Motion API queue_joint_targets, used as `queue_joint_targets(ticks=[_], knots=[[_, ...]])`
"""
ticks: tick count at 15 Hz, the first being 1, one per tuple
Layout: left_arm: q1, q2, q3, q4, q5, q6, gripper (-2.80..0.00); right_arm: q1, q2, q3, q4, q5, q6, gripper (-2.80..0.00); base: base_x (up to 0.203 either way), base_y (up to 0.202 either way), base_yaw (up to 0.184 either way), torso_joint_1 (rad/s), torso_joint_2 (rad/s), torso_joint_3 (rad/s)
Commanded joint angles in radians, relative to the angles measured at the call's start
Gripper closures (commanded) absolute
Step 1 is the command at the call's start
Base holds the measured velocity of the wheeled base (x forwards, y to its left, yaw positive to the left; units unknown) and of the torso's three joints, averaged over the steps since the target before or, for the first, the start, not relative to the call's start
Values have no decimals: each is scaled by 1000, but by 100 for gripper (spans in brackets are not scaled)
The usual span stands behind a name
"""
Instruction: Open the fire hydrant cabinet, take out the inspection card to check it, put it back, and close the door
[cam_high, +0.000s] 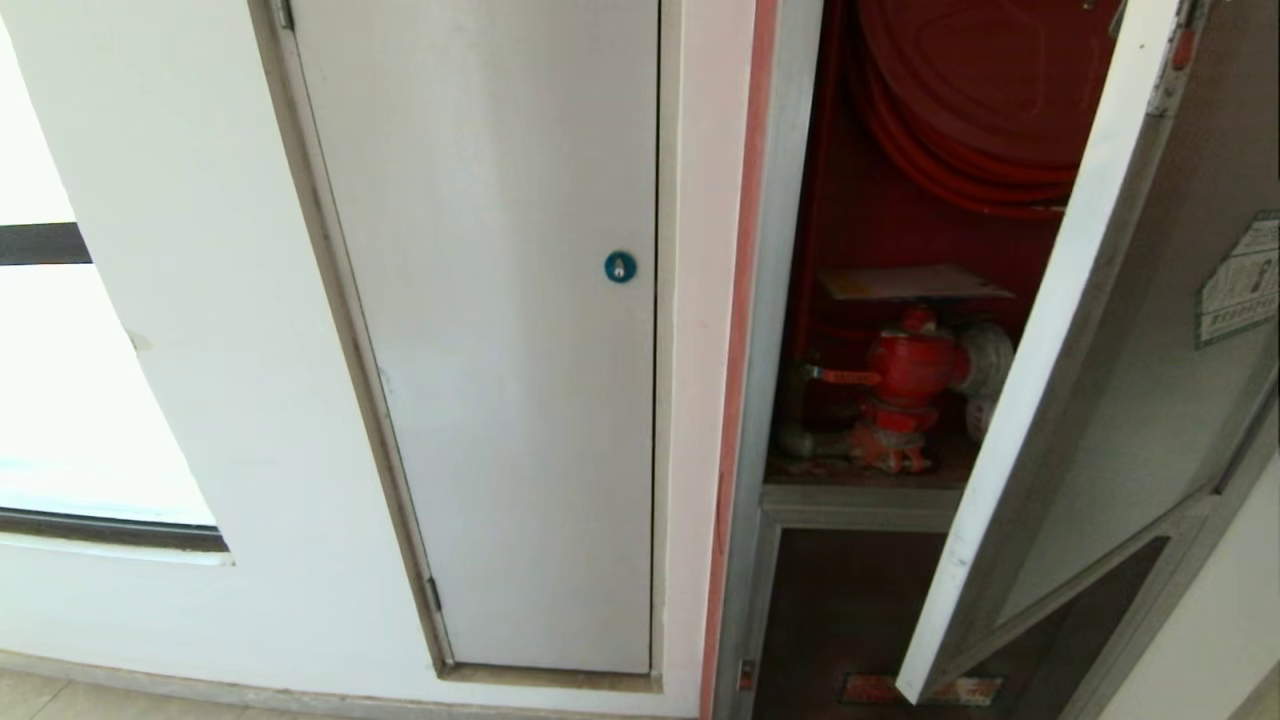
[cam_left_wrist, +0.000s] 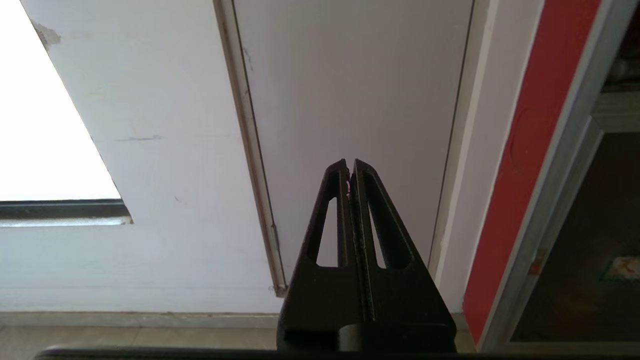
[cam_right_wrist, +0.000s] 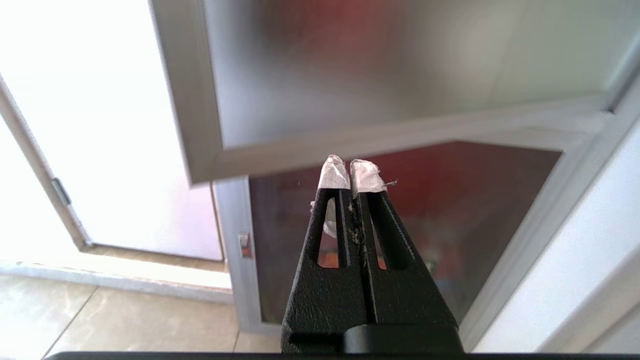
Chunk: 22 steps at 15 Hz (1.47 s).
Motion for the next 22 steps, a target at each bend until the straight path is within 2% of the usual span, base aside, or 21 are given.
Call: queue_joint_targets(ticks=[1, 10, 22], knots=[[1, 1, 28, -2, 0, 0, 0, 1, 1, 0, 0, 0, -1, 0, -200, 0, 1, 3, 2, 3], [1, 1, 28, -2, -1, -1, 0, 1, 1, 0, 0, 0, -1, 0, -189, 0, 1, 1, 2, 3], [1, 1, 28, -2, 0, -1, 0, 1, 1, 0, 0, 0, -1, 0, -5, 0, 0, 2, 0, 1]])
